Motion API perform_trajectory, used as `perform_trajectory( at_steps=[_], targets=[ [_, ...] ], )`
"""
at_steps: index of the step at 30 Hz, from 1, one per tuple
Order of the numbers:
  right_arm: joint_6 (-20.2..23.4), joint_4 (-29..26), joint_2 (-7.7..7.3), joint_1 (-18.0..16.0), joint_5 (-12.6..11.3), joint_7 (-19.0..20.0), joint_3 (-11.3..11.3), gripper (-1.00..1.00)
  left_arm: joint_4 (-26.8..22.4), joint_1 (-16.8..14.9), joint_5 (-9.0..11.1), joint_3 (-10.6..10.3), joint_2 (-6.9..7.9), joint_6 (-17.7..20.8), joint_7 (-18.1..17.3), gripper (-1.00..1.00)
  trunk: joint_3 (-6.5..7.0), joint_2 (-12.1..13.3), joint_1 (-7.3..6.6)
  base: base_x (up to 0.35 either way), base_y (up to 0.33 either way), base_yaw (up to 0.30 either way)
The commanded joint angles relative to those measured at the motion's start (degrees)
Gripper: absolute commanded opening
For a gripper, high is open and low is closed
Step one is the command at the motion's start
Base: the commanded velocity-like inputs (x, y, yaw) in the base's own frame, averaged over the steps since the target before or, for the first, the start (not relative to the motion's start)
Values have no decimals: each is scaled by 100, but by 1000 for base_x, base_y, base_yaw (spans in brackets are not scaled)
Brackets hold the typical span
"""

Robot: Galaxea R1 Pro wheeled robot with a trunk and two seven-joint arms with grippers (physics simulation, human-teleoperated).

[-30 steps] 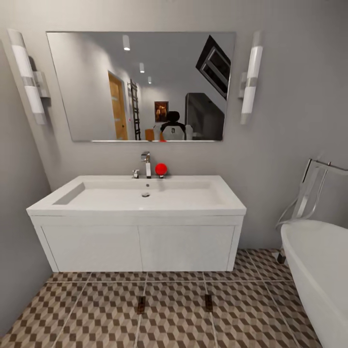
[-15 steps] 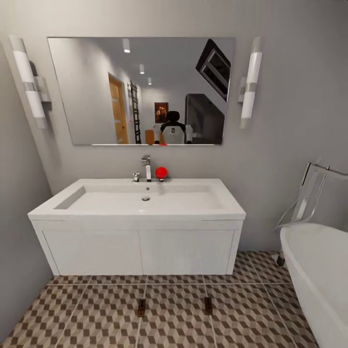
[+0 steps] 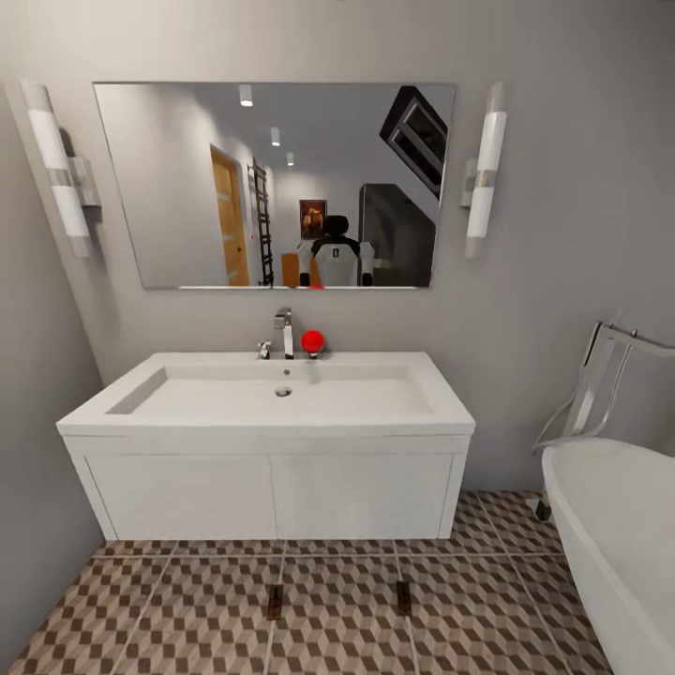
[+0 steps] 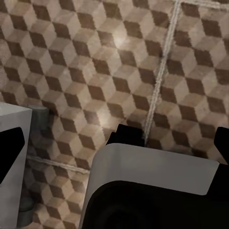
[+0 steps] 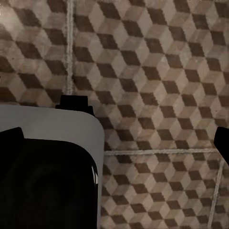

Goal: Take the four mousetraps from the cabinet in the bathroom and place them on the bathroom floor. Make sure all four end up on the same floor surface, and ensure that at least two of them are either under or directly next to the same bathroom sink.

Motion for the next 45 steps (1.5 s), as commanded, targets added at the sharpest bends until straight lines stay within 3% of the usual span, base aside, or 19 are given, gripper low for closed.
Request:
perform_trajectory(
  at_steps=[1, 38, 45],
  targets=[
    [-38, 19, 2, -7, -59, 0, 49, 100, 4, -4, 43, -12, -2, -24, 10, 100, 13, 38, -23, 0, 0, 39],
    [-41, 19, 39, -7, -51, -11, 48, 100, 4, 23, 43, -12, -2, -34, 10, 100, 13, 38, -23, 0, 0, 264],
    [-35, 19, 43, -7, -50, -4, 48, 100, 4, 23, 43, -12, -2, -34, 10, 100, 13, 38, -23, 0, 0, 100]
  ],
)
